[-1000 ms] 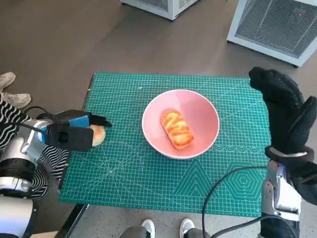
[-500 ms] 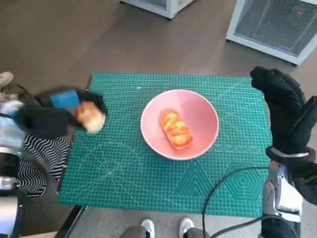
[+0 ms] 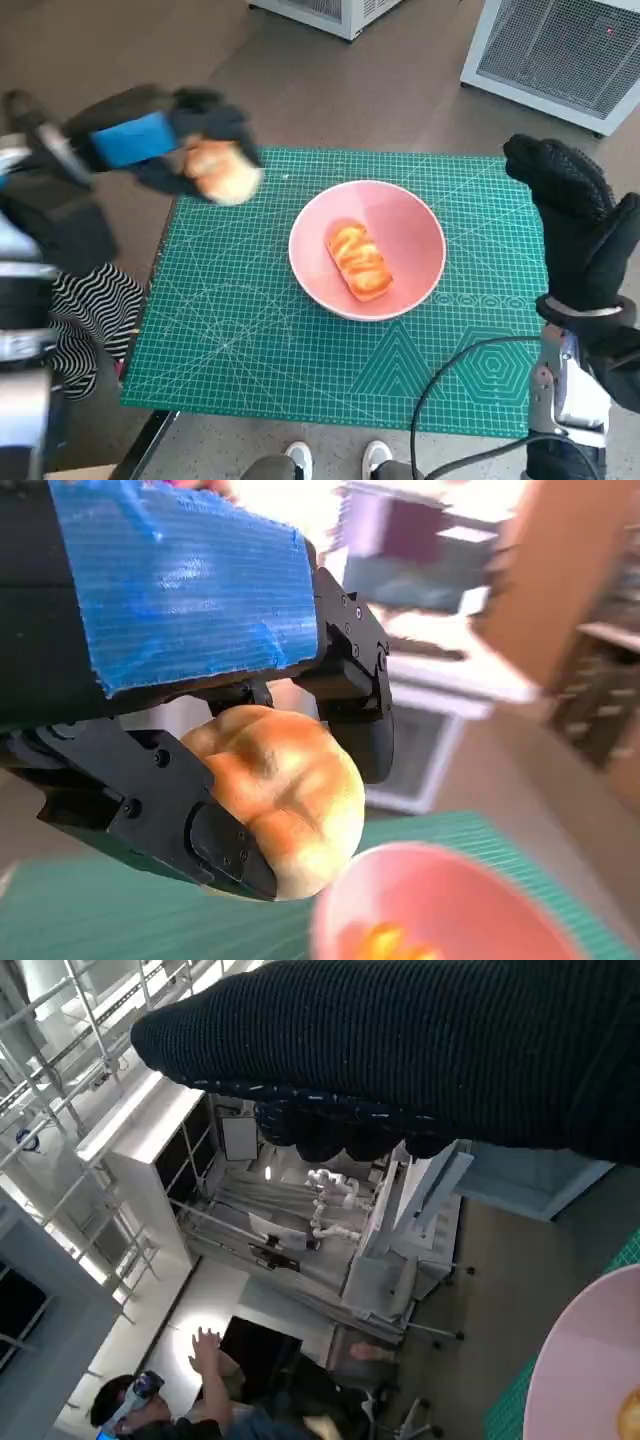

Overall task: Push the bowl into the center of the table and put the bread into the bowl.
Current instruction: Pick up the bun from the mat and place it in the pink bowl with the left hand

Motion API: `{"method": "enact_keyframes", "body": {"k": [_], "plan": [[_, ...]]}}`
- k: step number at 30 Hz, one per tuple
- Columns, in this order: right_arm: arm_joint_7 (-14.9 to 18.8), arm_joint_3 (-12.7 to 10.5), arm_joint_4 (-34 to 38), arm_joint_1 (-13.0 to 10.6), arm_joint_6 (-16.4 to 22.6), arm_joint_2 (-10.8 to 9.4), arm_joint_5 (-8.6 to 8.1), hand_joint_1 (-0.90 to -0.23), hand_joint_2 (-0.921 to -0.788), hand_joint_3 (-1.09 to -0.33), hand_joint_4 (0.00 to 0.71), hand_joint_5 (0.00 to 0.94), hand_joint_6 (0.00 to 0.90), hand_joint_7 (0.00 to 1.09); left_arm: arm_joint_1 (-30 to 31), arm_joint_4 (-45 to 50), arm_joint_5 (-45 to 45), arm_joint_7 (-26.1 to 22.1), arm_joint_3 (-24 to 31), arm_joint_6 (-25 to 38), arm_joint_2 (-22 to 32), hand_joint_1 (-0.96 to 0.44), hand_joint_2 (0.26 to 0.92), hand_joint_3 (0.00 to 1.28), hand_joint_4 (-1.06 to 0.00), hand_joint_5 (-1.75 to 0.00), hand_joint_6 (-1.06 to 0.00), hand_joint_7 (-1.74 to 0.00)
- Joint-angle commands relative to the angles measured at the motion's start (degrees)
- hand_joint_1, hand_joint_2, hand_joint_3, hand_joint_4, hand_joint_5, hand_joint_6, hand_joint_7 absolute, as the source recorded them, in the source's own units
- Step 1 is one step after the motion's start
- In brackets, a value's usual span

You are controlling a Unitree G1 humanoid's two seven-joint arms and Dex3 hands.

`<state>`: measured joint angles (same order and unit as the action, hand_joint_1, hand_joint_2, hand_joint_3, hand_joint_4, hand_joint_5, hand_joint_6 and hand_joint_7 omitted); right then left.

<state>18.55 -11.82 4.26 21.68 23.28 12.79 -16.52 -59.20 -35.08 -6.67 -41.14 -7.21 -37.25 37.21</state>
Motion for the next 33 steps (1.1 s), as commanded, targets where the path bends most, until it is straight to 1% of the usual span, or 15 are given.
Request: {"method": "enact_keyframes", "body": {"k": [1,3,6,11,17,22,25,26,28,31,33], "plan": [[-0.05,0.26,1.01,-0.28,-0.5,0.01,0.46,-0.7,-0.921,-0.721,0.129,0.001,0.032,0.53,-4.53,2.27,-2.2,-0.1,-2.9,1.82,-4.12,0.0,0.92,0.1,-0.68,-1.22,-0.56,-1.2],[0.03,0.22,1.04,-0.38,-0.42,0.04,0.34,-0.7,-0.921,-0.72,0.129,0.001,0.031,0.53,-5.49,2.98,-2.91,-0.13,-4.11,3.05,-6.0,0.0,0.92,0.11,-0.67,-1.22,-0.56,-1.21],[0.14,0.14,0.95,-0.55,-0.35,0.13,0.2,-0.698,-0.921,-0.721,0.128,0.001,0.031,0.53,-6.46,2.97,-4.06,-0.12,-5.6,4.53,-8.42,0.0,0.917,0.09,-0.69,-1.18,-0.59,-1.19],[0.46,-0.24,0.56,-1.04,-0.39,0.43,-0.31,-0.696,-0.921,-0.722,0.127,0.0,0.03,0.53,-9.0,-3.85,-7.93,1.92,-8.97,3.35,-13.29,0.0,0.92,0.05,-0.71,-1.21,-0.66,-1.06],[0.64,-0.75,-0.03,-1.64,-0.69,0.69,-0.89,-0.698,-0.921,-0.722,0.127,0.0,0.029,0.53,-10.42,-9.84,-10.75,3.99,-11.6,1.56,-17.84,0.0,0.918,0.04,-0.75,-1.14,-0.65,-1.09],[0.52,-1.04,-0.32,-1.93,-1.11,0.78,-1.38,-0.702,-0.921,-0.723,0.125,0.0,0.023,0.53,-11.2,-12.92,-12.26,5.42,-13.11,0.85,-21.43,0.0,0.92,0.05,-0.74,-1.1,-0.63,-1.17],[0.37,-1.07,-0.4,-2.07,-1.26,0.75,-1.49,-0.704,-0.921,-0.723,0.124,0.0,0.021,0.53,-11.77,-15.04,-14.78,8.56,-14.43,-0.39,-23.25,0.0,0.92,0.05,-0.74,-1.1,-0.62,-1.18],[0.24,-1.07,-0.54,-2.15,-1.36,0.68,-1.46,-0.704,-0.921,-0.723,0.124,0.0,0.02,0.53,-11.94,-15.87,-16.23,10.31,-15.15,-0.78,-24.01,0.0,0.92,0.04,-0.74,-1.13,-0.64,-1.13],[0.11,-1.06,-0.69,-2.23,-1.48,0.61,-1.41,-0.704,-0.921,-0.723,0.124,0.0,0.019,0.53,-12.2,-16.96,-17.87,12.33,-15.88,-1.32,-24.77,0.0,0.912,0.05,-0.72,-1.22,-0.68,-1.01],[-0.18,-1.03,-1.14,-2.48,-1.7,0.49,-1.15,-0.703,-0.921,-0.723,0.123,0.001,0.017,0.53,-12.62,-19.53,-20.61,15.87,-17.31,-1.78,-26.16,0.0,0.904,0.06,-0.73,-1.26,-0.72,-0.93],[-0.32,-1.04,-1.42,-2.61,-1.87,0.45,-1.06,-0.703,-0.921,-0.723,0.122,0.001,0.016,0.53,-12.81,-21.18,-22.0,17.6,-18.15,-1.67,-26.86,0.0,0.909,0.05,-0.72,-1.28,-0.71,-0.93]]}}
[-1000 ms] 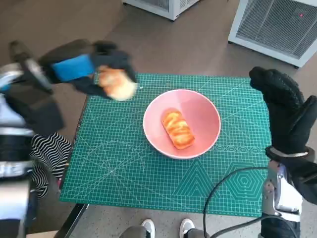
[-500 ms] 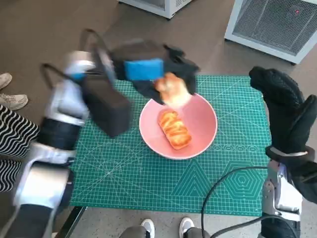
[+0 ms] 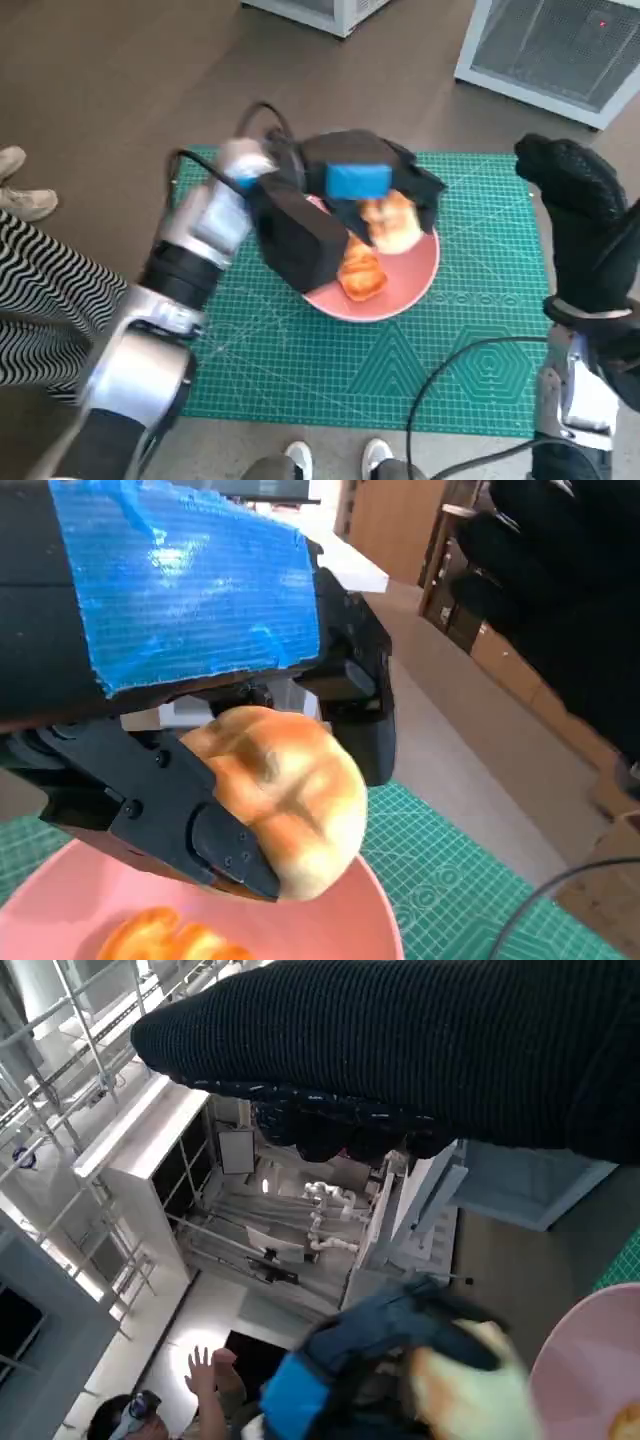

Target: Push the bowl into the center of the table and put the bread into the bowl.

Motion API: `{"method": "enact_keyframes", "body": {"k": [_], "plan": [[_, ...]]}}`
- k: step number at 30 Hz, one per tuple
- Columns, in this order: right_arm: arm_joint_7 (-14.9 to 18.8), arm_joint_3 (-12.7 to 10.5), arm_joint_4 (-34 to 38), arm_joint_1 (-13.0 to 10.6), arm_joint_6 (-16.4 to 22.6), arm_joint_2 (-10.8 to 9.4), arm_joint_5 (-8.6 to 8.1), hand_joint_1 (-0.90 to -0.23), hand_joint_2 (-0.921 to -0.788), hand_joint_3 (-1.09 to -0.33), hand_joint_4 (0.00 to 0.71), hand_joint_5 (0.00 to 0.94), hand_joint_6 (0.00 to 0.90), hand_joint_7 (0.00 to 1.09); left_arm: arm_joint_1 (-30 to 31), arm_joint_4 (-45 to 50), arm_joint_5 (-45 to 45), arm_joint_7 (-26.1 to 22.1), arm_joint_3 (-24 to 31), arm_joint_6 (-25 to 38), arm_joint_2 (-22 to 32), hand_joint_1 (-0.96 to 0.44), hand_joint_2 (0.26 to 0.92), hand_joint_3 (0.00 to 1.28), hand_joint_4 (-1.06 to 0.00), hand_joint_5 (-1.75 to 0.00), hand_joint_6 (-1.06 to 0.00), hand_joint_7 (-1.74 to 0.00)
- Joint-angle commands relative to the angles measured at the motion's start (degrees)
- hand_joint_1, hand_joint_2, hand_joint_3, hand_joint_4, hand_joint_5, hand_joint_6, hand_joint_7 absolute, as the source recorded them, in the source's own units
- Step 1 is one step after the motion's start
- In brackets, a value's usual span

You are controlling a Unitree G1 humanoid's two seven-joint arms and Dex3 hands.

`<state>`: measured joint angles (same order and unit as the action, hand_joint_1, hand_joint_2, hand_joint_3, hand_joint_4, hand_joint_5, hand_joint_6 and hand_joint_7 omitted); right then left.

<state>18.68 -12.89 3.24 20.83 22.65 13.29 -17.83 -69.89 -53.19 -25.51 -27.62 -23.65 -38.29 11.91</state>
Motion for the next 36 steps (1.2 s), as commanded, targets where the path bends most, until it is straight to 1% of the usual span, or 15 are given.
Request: {"method": "enact_keyframes", "body": {"k": [1,3,4,5,6,7,8,10,11,14,16,20,26,32,36], "plan": [[-0.54,0.0,-0.61,-1.84,-1.36,-0.07,0.27,-0.703,-0.921,-0.723,0.122,0.001,0.016,0.53,-2.21,-4.08,-3.56,3.64,-2.13,0.93,-2.09,0.0,0.913,0.06,-0.71,-1.27,-0.68,-0.98],[-0.68,-0.05,-0.96,-1.95,-1.54,-0.06,0.31,-0.703,-0.921,-0.723,0.122,0.001,0.016,0.53,-2.47,-5.33,-3.9,2.21,-2.69,4.01,-2.8,0.0,0.917,0.14,-0.64,-1.27,-0.54,-1.19],[-0.73,-0.06,-1.1,-2.0,-1.59,-0.05,0.35,-0.703,-0.921,-0.723,0.122,0.001,0.015,0.53,-2.58,-5.58,-3.96,1.52,-2.87,5.28,-2.99,-0.03,0.88,0.14,-0.56,-0.97,-0.48,-0.97],[-0.78,-0.09,-1.28,-2.05,-1.63,-0.03,0.37,-0.703,-0.921,-0.723,0.122,0.001,0.015,0.53,-2.71,-5.64,-3.8,-0.18,-2.93,7.72,-3.25,-0.04,0.871,0.13,-0.56,-0.82,-0.47,-0.86],[-0.81,-0.1,-1.42,-2.1,-1.66,-0.02,0.39,-0.703,-0.921,-0.723,0.122,0.001,0.015,0.53,-2.79,-5.61,-3.66,-1.42,-2.96,9.49,-3.44,-0.07,0.852,0.1,-0.47,-0.54,-0.42,-0.63],[-0.84,-0.12,-1.54,-2.13,-1.68,0.0,0.41,-0.703,-0.921,-0.724,0.121,0.001,0.015,0.53,-2.79,-5.58,-3.16,-3.01,-2.73,11.45,-3.65,-0.08,0.844,0.08,-0.42,-0.35,-0.4,-0.46],[-0.87,-0.13,-1.63,-2.16,-1.7,0.0,0.42,-0.703,-0.921,-0.724,0.121,0.001,0.015,0.53,-2.74,-5.42,-2.81,-4.13,-2.56,12.85,-3.78,-0.11,0.836,0.05,-0.35,-0.22,-0.36,-0.33],[-0.93,-0.15,-1.74,-2.19,-1.67,0.05,0.48,-0.703,-0.921,-0.724,0.121,0.001,0.014,0.53,-2.4,-5.27,-1.32,-6.44,-1.61,14.63,-3.99,-0.15,0.828,0.04,-0.25,-0.11,-0.32,-0.2],[-0.94,-0.19,-1.73,-2.15,-1.66,0.11,0.49,-0.703,-0.921,-0.724,0.121,0.001,0.014,0.53,-2.03,-5.15,-0.04,-7.73,-0.75,14.96,-3.98,-0.16,0.826,0.03,-0.23,-0.09,-0.31,-0.18],[-0.95,-0.22,-1.63,-2.01,-1.63,0.19,0.54,-0.707,-0.921,-0.723,0.121,0.001,0.014,0.53,-1.07,-4.52,2.79,-10.17,1.07,15.36,-3.7,-0.29,0.825,0.02,-0.11,-0.03,-0.27,-0.08],[-0.98,-0.18,-1.48,-1.82,-1.6,0.19,0.64,-0.708,-0.921,-0.722,0.122,0.001,0.014,0.53,-0.28,-3.76,4.43,-11.09,2.24,15.5,-3.35,-0.37,0.83,0.02,-0.08,-0.01,-0.25,-0.06],[-1.0,-0.11,-0.93,-1.12,-1.8,0.27,0.75,-0.708,-0.921,-0.72,0.122,0.001,0.014,0.53,1.6,-1.77,7.04,-11.26,4.33,14.15,-2.19,-0.56,0.865,0.03,-0.03,0.0,-0.22,-0.03],[-0.99,-0.09,-0.71,-0.2,-2.24,0.54,0.88,-0.7,-0.921,-0.717,0.123,0.001,0.015,0.53,3.66,0.2,11.05,-12.08,7.72,11.64,0.14,-0.74,0.914,0.1,0.0,0.0,-0.19,-0.01],[-1.06,-0.06,-1.12,0.57,-2.72,0.86,1.15,-0.702,-0.921,-0.716,0.124,0.002,0.015,0.53,6.91,3.75,17.46,-13.68,12.7,8.29,2.86,-0.78,0.92,0.2,0.0,0.0,-0.18,-0.01],[-1.05,-0.07,-1.14,0.67,-2.79,0.91,1.11,-0.704,-0.921,-0.716,0.125,0.002,0.016,0.53,7.49,4.48,18.54,-14.11,13.27,7.99,3.12,-0.79,0.921,0.24,0.0,0.0,-0.18,-0.01]]}}
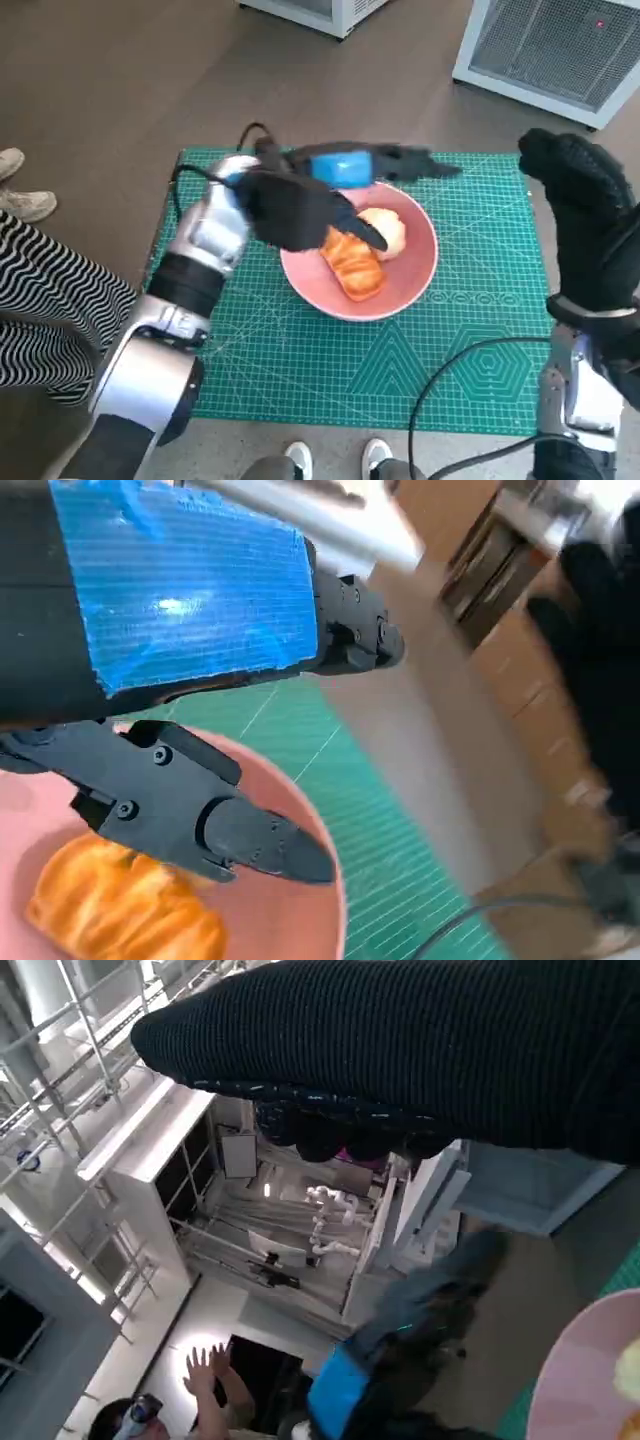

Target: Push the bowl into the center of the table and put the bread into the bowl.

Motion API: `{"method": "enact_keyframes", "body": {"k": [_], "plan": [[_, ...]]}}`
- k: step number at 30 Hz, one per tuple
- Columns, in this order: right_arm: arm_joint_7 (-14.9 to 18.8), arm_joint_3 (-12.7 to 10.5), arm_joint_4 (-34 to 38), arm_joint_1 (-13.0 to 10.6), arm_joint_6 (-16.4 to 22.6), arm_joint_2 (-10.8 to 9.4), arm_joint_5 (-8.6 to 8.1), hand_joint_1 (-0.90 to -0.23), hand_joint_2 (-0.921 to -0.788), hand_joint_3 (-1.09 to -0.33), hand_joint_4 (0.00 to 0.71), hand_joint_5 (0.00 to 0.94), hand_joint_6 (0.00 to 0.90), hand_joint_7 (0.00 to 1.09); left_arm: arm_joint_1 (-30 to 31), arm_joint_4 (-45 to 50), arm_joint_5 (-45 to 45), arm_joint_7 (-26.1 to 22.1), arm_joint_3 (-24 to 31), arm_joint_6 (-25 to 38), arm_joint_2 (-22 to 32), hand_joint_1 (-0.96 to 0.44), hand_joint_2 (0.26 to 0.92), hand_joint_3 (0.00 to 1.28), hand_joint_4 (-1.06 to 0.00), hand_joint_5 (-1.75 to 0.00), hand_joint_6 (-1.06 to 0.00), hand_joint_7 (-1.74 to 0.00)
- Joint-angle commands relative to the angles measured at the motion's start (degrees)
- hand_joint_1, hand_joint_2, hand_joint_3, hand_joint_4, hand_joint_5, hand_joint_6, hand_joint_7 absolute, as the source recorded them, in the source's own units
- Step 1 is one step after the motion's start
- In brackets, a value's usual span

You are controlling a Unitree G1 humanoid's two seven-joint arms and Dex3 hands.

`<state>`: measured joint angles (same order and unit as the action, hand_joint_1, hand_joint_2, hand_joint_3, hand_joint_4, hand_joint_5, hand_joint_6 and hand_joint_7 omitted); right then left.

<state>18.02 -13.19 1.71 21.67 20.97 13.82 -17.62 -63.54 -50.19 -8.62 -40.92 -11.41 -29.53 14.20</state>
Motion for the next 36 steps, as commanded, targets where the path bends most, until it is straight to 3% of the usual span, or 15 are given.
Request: {"method": "enact_keyframes", "body": {"k": [1,3,6,9,11,13,14,18,22,28,36], "plan": [[-0.4,0.24,0.39,-0.17,-1.11,0.39,0.89,-0.704,-0.921,-0.716,0.125,0.002,0.016,0.53,1.19,1.54,1.74,-0.86,1.03,-0.76,0.85,-0.79,0.921,0.25,0.0,0.0,-0.18,-0.01],[-0.42,0.25,0.39,-0.18,-1.12,0.41,0.88,-0.705,-0.921,-0.715,0.125,0.002,0.016,0.53,1.26,1.67,1.83,-0.93,1.03,-0.72,0.88,-0.79,0.921,0.25,0.0,0.0,-0.18,-0.01],[-1.12,0.6,0.26,1.65,-1.33,0.22,1.36,-0.692,-0.921,-0.716,0.126,0.002,0.017,0.53,7.56,6.23,15.51,-2.92,10.63,-3.07,0.79,-0.8,0.921,0.36,-0.02,-0.01,-0.2,-0.02],[-1.9,1.02,0.07,2.74,-1.81,-0.21,1.78,-0.684,-0.921,-0.716,0.128,0.003,0.018,0.53,11.51,11.04,23.28,-2.9,15.15,-0.38,-0.95,-0.79,0.921,0.46,-0.04,-0.02,-0.22,-0.03],[-2.71,1.58,0.1,3.72,-2.28,-0.7,2.39,-0.682,-0.921,-0.716,0.128,0.003,0.018,0.53,15.14,17.82,26.75,0.72,16.45,3.47,-3.21,-0.79,0.921,0.5,-0.06,-0.03,-0.24,-0.04],[-3.28,2.0,0.16,4.38,-2.57,-0.99,2.79,-0.682,-0.921,-0.717,0.13,0.004,0.019,0.53,17.66,22.75,28.91,3.18,17.1,6.5,-4.64,-0.77,0.921,0.55,-0.05,-0.08,-0.1,-0.37],[-3.59,2.34,0.31,4.85,-2.71,-1.21,3.06,-0.682,-0.921,-0.717,0.13,0.004,0.02,0.53,19.01,25.29,30.25,4.52,17.39,8.39,-5.46,-0.77,0.921,0.56,-0.05,-0.09,-0.08,-0.42],[-4.43,3.33,1.08,6.63,-3.14,-1.95,4.0,-0.705,-0.921,-0.712,0.137,0.006,0.027,0.54,22.66,31.75,33.4,8.67,18.33,13.22,-7.38,-0.74,0.921,0.52,-0.02,-0.12,-0.02,-0.55],[-4.84,3.97,2.49,8.47,-3.46,-2.27,4.49,-0.718,-0.921,-0.695,0.14,0.007,0.034,0.54,24.49,32.92,31.9,11.11,19.23,11.98,-7.44,-0.74,0.921,0.45,-0.02,-0.13,0.0,-0.54],[-4.47,4.13,4.65,10.32,-3.31,-2.1,4.87,-0.718,-0.921,-0.687,0.142,0.007,0.044,0.55,25.17,30.98,30.4,11.71,20.23,9.62,-7.07,-0.78,0.921,0.41,-0.03,-0.13,0.0,-0.46],[-4.08,4.17,5.7,10.81,-3.48,-1.4,5.02,-0.714,-0.921,-0.69,0.143,0.006,0.045,0.55,26.2,30.92,30.82,10.62,20.28,9.95,-7.03,-0.8,0.921,0.38,-0.03,-0.1,0.0,-0.41]]}}
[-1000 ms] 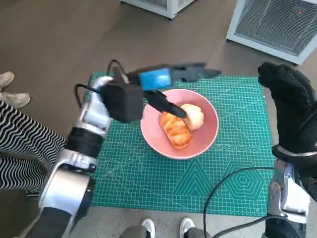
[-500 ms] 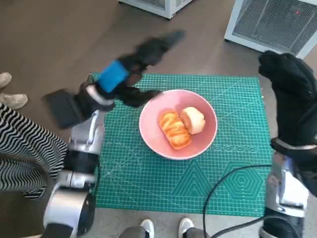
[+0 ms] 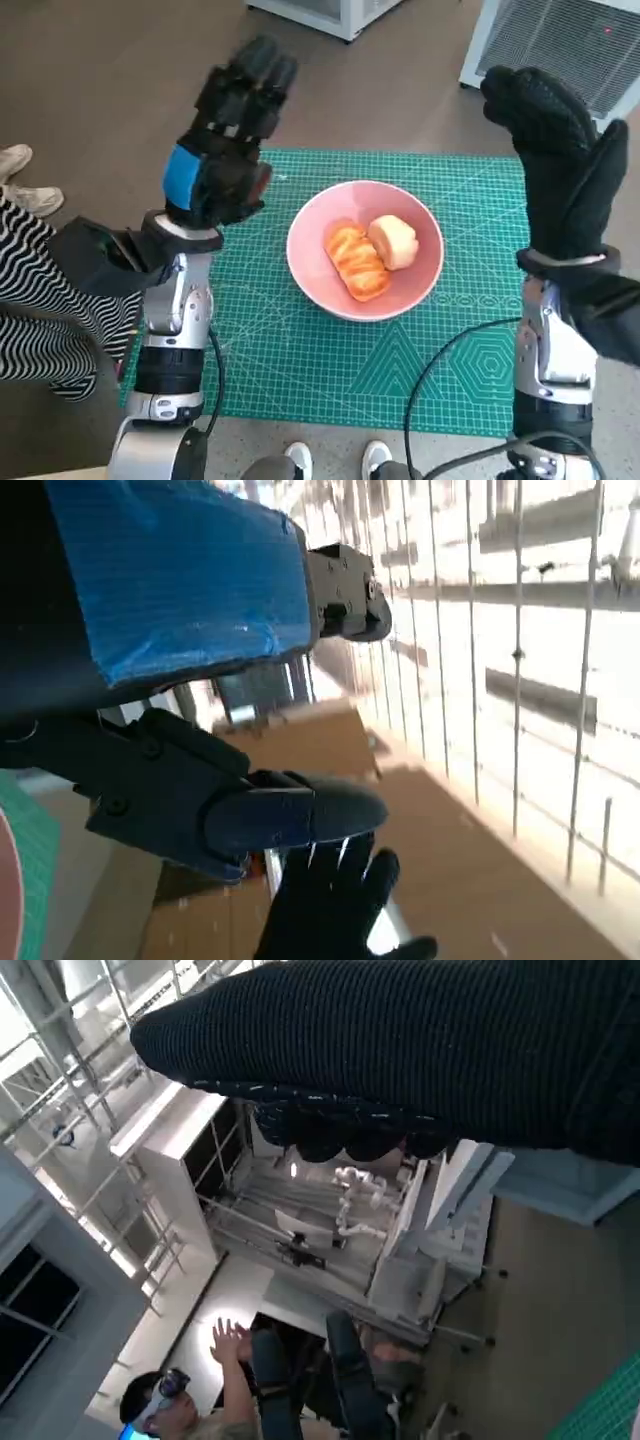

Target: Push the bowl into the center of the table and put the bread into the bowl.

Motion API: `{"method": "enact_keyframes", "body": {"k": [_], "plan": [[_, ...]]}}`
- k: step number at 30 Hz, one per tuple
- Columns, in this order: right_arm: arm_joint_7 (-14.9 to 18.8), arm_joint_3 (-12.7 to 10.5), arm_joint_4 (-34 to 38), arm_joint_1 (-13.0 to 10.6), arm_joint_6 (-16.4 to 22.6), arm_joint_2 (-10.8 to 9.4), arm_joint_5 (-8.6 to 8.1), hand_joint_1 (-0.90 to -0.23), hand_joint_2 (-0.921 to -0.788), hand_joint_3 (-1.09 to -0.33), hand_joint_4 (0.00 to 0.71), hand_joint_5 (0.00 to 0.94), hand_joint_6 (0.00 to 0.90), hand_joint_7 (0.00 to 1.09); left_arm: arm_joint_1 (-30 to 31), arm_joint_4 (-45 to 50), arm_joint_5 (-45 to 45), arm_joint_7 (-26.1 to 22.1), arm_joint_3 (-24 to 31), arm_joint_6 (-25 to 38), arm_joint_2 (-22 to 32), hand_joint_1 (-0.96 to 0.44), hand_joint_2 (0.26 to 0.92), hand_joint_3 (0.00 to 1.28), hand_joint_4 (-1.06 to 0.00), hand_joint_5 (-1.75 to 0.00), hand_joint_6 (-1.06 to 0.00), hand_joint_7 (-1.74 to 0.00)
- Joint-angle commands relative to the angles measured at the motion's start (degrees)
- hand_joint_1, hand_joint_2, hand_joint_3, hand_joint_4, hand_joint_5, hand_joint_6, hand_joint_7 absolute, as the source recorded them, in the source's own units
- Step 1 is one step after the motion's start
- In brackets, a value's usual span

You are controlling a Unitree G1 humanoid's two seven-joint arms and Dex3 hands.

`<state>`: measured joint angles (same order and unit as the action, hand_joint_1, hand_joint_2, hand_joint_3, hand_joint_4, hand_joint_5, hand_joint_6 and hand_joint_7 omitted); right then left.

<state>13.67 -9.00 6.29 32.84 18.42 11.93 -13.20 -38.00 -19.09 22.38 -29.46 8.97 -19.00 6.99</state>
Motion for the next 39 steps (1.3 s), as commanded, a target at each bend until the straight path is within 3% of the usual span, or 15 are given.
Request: {"method": "enact_keyframes", "body": {"k": [1,9,22,39], "plan": [[0.29,-0.02,1.2,-0.34,-0.93,0.55,0.57,-0.713,-0.921,-0.69,0.143,0.006,0.045,0.55,0.67,-0.26,-0.1,-1.0,-0.07,-0.61,0.16,-0.8,0.921,0.38,-0.03,-0.09,0.0,-0.4],[-0.18,-0.08,0.63,-0.47,-1.34,0.84,0.63,-0.709,-0.921,-0.694,0.144,0.005,0.045,0.55,0.77,-1.14,-1.0,-2.68,-0.34,-2.25,0.43,-0.79,0.921,0.39,0.0,-0.06,0.0,-0.32],[-0.68,-0.03,1.3,-0.5,-0.78,0.3,0.76,-0.7,-0.921,-0.696,0.135,0.0,0.042,0.55,0.31,-2.17,-2.23,-2.58,-0.93,-4.17,-0.24,-0.74,0.921,0.4,-0.02,-0.05,0.0,-0.39],[-0.41,-0.7,1.31,-1.65,-1.0,0.28,-0.3,-0.71,-0.921,-0.698,0.131,0.0,0.04,0.55,0.4,-1.35,-3.11,-0.12,-1.41,-5.41,-1.25,-0.65,0.921,0.29,-0.05,-0.05,0.0,-0.46]]}}
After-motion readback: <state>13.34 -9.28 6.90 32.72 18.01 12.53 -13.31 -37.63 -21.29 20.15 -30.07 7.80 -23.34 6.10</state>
